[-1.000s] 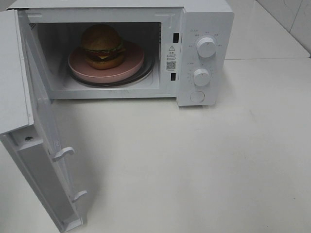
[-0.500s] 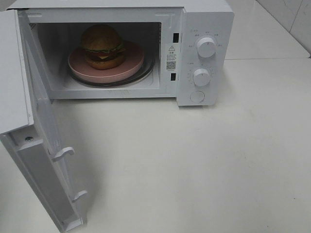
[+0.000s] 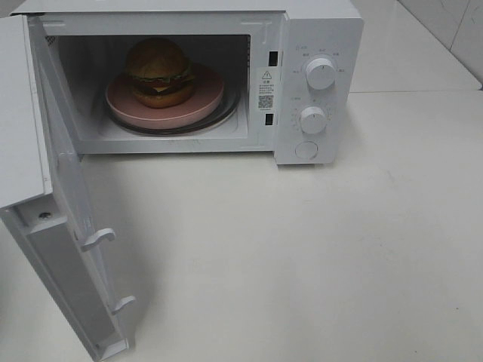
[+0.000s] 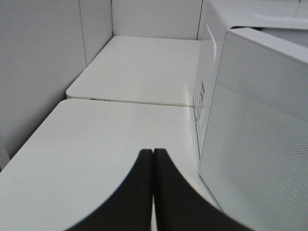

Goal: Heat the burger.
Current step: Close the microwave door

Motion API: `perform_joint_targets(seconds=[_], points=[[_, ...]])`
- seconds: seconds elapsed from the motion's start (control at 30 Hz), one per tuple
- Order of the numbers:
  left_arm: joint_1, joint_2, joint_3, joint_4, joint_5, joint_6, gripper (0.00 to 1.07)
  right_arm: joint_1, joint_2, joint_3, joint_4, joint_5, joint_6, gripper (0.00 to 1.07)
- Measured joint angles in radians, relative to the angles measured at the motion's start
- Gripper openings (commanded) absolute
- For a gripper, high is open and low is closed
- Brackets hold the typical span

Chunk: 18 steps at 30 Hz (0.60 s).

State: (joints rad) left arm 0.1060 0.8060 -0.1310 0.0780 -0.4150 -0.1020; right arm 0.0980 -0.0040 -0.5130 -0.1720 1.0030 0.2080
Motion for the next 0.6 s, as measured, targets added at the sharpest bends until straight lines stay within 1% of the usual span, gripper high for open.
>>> perform_joint_targets(seconds=[0.07, 0.1, 0.13, 0.17, 0.2, 0.23, 0.27, 0.3, 0.33, 0.37, 0.4, 0.47, 0.6], points=[[0.0, 0.069, 0.003, 0.066, -0.065, -0.042, 0.0, 0.0, 0.0, 0.0, 0.0, 0.0, 0.0, 0.74], [0.0, 0.069, 0.003, 0.066, -0.065, -0.042, 0.0, 0.0, 0.0, 0.0, 0.0, 0.0, 0.0, 0.74], [0.0, 0.112, 0.003, 0.116, -0.112, -0.073, 0.0, 0.0, 0.0, 0.0, 0.0, 0.0, 0.0, 0.74], [0.0, 0.136, 0.003, 0.141, -0.137, -0.091, 0.0, 0.0, 0.0, 0.0, 0.0, 0.0, 0.0, 0.74], [0.0, 0.136, 0.003, 0.141, -0.137, -0.091, 0.0, 0.0, 0.0, 0.0, 0.0, 0.0, 0.0, 0.74], [0.0, 0.183, 0.003, 0.204, -0.203, -0.125, 0.0, 0.0, 0.0, 0.0, 0.0, 0.0, 0.0, 0.74], [0.0, 0.183, 0.003, 0.204, -0.203, -0.125, 0.0, 0.0, 0.0, 0.0, 0.0, 0.0, 0.0, 0.74], [0.0, 0.225, 0.003, 0.258, -0.267, -0.144, 0.0, 0.0, 0.0, 0.0, 0.0, 0.0, 0.0, 0.74], [0.0, 0.244, 0.003, 0.285, -0.29, -0.153, 0.0, 0.0, 0.0, 0.0, 0.0, 0.0, 0.0, 0.74], [0.0, 0.244, 0.003, 0.285, -0.29, -0.153, 0.0, 0.0, 0.0, 0.0, 0.0, 0.0, 0.0, 0.74], [0.0, 0.291, 0.003, 0.332, -0.336, -0.166, 0.0, 0.0, 0.0, 0.0, 0.0, 0.0, 0.0, 0.74], [0.0, 0.351, 0.003, 0.38, -0.382, -0.173, 0.0, 0.0, 0.0, 0.0, 0.0, 0.0, 0.0, 0.74], [-0.021, 0.401, 0.003, 0.405, -0.438, -0.174, 0.0, 0.0, 0.0, 0.0, 0.0, 0.0, 0.0, 0.74]])
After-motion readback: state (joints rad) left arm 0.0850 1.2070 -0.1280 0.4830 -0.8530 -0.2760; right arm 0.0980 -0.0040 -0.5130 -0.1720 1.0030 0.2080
